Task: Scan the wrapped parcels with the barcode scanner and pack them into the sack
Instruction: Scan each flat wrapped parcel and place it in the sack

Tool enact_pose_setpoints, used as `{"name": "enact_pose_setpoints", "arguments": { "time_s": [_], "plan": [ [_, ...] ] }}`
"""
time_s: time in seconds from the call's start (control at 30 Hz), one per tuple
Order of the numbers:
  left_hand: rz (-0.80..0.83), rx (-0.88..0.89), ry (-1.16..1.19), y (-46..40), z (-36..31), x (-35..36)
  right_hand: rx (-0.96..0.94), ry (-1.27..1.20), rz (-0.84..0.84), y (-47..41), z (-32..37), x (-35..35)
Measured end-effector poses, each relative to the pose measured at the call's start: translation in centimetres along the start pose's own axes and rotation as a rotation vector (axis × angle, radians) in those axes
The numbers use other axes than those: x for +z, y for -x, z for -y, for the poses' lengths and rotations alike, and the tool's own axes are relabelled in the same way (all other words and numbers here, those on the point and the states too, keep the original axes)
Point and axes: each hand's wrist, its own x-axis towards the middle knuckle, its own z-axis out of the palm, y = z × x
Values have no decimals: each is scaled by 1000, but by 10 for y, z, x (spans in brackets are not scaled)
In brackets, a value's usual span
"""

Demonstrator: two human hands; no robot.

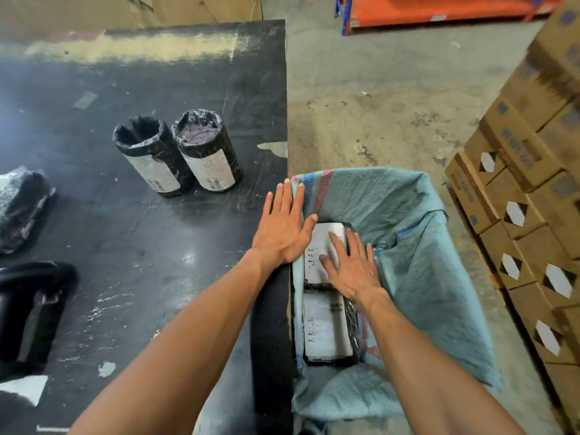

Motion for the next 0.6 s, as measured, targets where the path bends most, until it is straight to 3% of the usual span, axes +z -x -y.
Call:
{"name": "enact_pose_setpoints", "arguments": {
  "time_s": [0.17,0.37,0.6],
  "plan": [
    [24,-7,51,3,-3,-7,94,-131,-105,29,-1,-33],
    [113,102,321,18,16,-41,163,-162,-162,70,32,-80],
    [100,165,179,51,88,-104,147,-155,-268,88,115,-116]
  ]
}}
